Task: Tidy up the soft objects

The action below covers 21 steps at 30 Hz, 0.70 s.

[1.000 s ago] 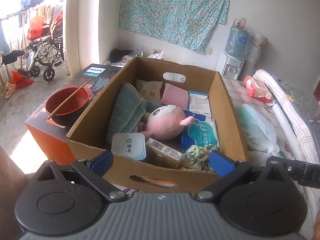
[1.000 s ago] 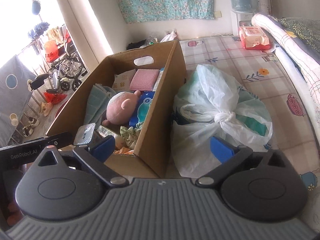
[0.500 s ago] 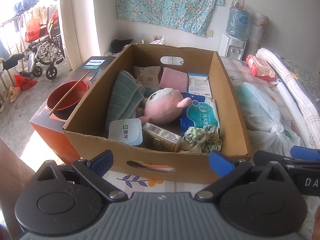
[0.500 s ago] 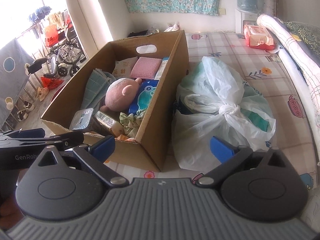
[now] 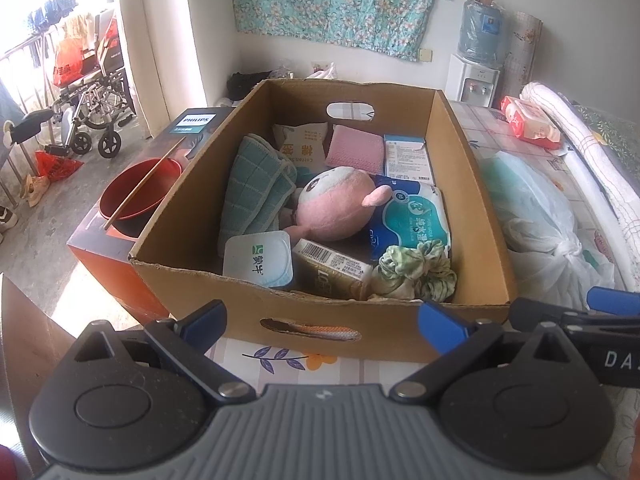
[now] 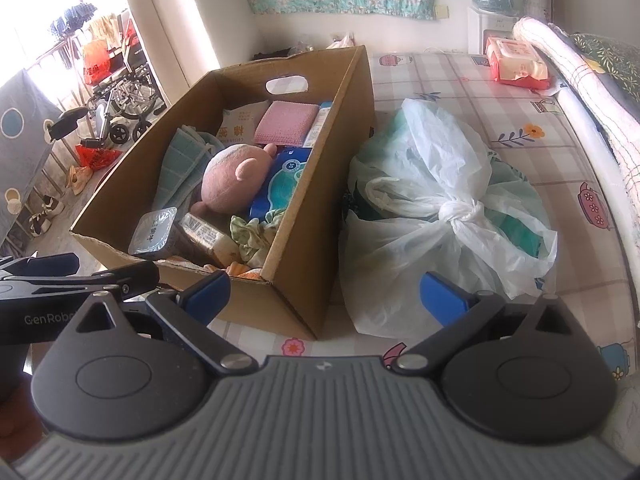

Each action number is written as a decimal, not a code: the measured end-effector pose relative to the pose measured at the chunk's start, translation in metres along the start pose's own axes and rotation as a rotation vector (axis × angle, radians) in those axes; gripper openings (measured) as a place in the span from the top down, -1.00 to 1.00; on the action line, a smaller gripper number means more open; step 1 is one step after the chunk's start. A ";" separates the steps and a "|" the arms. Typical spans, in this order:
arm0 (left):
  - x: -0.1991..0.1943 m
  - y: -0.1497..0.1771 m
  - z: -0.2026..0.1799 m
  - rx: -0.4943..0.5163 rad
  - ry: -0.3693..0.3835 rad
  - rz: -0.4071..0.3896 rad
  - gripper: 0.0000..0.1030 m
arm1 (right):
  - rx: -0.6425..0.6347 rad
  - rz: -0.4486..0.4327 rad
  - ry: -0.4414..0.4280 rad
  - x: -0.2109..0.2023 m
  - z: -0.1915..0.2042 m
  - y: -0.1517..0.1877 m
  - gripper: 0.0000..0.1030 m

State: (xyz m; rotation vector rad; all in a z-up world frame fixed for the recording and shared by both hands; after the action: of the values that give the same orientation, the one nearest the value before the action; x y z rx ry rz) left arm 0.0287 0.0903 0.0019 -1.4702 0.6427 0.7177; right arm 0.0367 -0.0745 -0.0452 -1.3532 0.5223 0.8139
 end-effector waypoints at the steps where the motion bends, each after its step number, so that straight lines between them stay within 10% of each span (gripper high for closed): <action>1: 0.001 0.000 0.000 -0.002 0.001 0.003 -0.99 | 0.000 0.002 0.000 0.001 0.000 0.000 -0.97; 21: 0.007 0.002 0.003 -0.027 0.013 0.032 -0.98 | -0.005 0.013 0.009 0.004 0.003 -0.001 -0.98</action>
State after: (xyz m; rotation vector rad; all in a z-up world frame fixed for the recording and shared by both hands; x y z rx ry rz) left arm 0.0317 0.0939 -0.0046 -1.4931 0.6699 0.7441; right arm 0.0398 -0.0710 -0.0468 -1.3594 0.5365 0.8203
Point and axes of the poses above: each gripper's, at about its wrist camera, not at the fingertips, and x roughly the way its jaws point, z to its left, y to its underside, the point moved 5 cm from there along x, roughly the way its jaws point, and after that the axes turned 2 degrees about y, right-handed, at the moved point
